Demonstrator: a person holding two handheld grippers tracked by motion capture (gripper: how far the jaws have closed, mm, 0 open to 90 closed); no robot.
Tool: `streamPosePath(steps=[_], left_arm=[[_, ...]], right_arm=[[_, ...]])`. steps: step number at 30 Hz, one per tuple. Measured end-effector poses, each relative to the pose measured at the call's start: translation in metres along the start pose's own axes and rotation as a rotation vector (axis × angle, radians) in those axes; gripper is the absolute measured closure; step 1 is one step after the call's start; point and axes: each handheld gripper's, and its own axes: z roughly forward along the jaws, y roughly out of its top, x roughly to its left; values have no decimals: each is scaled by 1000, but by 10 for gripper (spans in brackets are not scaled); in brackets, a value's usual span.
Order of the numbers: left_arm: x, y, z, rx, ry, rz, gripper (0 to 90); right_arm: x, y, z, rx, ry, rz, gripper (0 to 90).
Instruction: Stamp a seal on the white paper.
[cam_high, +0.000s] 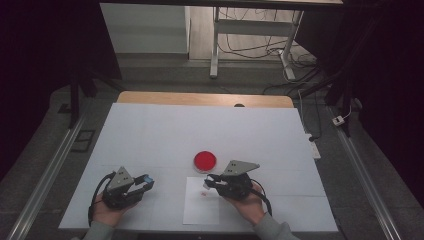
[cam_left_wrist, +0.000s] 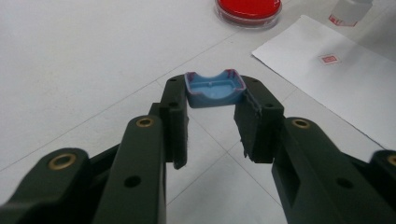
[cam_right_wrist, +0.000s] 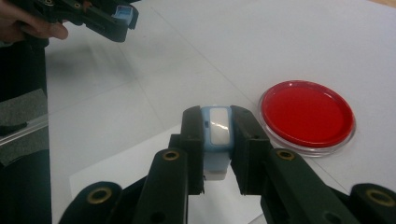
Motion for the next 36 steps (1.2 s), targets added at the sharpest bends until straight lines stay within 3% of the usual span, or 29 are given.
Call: streamPosePath(steps=[27,36], left_arm=[[-1,0,1,2,-2,3,650],[-1,0,1,6,-6,4,651]], right_arm=[[-19,7,-33,-138,-43,79,756],[-21,7,-35,-146,-46,89,756]])
